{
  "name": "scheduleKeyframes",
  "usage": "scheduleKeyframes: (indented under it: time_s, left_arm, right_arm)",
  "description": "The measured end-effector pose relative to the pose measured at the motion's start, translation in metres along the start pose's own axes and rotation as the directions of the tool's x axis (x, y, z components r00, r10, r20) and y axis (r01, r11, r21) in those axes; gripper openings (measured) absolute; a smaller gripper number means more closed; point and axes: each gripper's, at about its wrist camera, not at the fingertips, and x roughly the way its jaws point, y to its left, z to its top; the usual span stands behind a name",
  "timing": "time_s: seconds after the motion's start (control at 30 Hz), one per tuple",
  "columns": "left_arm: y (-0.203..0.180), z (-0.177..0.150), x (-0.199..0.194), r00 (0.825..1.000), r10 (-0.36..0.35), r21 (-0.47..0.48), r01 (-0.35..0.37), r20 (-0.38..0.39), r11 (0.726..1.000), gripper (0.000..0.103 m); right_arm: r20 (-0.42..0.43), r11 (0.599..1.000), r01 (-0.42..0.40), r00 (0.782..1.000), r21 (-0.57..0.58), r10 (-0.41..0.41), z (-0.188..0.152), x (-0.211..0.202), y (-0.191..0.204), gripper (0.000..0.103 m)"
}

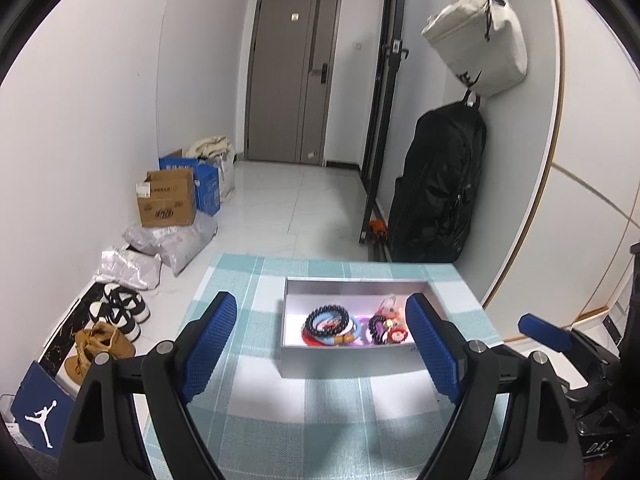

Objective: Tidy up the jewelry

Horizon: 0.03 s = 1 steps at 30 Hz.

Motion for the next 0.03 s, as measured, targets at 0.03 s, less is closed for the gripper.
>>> scheduleKeyframes:
  time_s: [0.03]
  left_arm:
    - [0.0006, 0.0000, 0.0006, 1.000, -0.009, -0.004, 0.009, -0.002, 1.000, 0.083]
  right_arm:
    - [0.000, 1.000, -0.003, 1.000, 0.002, 0.003, -0.0001, 0.0001, 0.0000, 0.103]
